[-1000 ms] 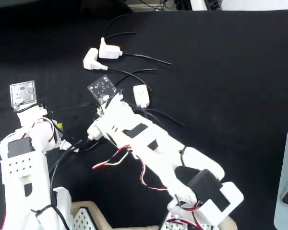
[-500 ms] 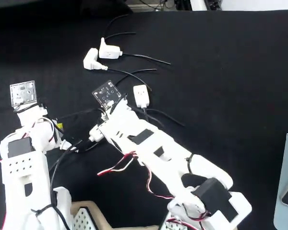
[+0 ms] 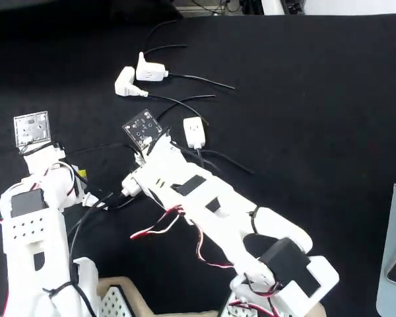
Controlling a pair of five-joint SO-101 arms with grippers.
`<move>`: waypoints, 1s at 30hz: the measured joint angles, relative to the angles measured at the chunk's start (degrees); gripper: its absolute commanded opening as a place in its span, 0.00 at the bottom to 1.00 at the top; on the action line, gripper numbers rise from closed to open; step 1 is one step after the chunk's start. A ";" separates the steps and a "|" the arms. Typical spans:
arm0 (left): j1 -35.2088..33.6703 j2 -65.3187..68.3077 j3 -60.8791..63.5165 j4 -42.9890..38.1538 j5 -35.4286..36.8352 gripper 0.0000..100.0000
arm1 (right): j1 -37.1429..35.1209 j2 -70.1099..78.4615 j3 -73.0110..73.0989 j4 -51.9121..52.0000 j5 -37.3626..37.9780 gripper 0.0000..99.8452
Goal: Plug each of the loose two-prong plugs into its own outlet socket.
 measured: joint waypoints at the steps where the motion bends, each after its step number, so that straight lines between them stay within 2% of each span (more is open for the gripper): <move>1: 0.00 0.00 0.00 0.00 0.00 0.21 | 0.00 -0.09 0.00 0.00 0.00 0.01; 8: 0.00 0.00 0.00 -1.32 0.18 0.22 | -0.09 -8.70 2.81 0.70 -1.49 0.01; 13: 0.09 0.00 0.00 -5.80 4.40 0.34 | -0.09 -14.42 2.81 4.31 -1.93 0.01; 21: 10.46 0.00 0.00 -7.12 8.09 0.35 | -1.85 -20.22 7.12 5.27 -3.60 0.01; 30: 16.53 0.00 -2.37 -7.12 8.09 0.35 | -2.55 -23.82 9.85 5.27 -3.52 0.01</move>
